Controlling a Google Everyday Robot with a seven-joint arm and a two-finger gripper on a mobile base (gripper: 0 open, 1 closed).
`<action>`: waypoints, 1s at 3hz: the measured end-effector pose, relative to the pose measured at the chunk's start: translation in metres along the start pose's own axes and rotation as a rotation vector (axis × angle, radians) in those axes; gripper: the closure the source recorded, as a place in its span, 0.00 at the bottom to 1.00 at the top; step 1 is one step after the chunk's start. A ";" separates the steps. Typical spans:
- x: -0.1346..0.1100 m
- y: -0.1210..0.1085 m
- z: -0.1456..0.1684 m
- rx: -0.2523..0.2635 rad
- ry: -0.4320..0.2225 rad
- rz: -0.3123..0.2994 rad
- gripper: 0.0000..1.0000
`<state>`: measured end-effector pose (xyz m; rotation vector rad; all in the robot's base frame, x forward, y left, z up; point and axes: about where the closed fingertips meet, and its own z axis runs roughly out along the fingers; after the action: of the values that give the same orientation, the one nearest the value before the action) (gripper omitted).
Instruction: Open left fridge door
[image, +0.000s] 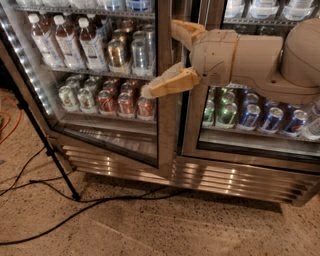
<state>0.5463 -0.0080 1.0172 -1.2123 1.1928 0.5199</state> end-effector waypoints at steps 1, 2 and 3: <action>0.001 0.000 -0.024 0.111 0.089 -0.014 0.00; -0.008 0.022 -0.062 0.319 0.243 0.026 0.00; 0.029 0.031 -0.177 0.664 0.487 0.141 0.00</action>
Offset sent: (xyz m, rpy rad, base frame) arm -0.3208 -0.3695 0.0764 -0.4369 -0.0947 -1.5058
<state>0.4574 -0.1651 0.9959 -0.6898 1.6973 -0.0978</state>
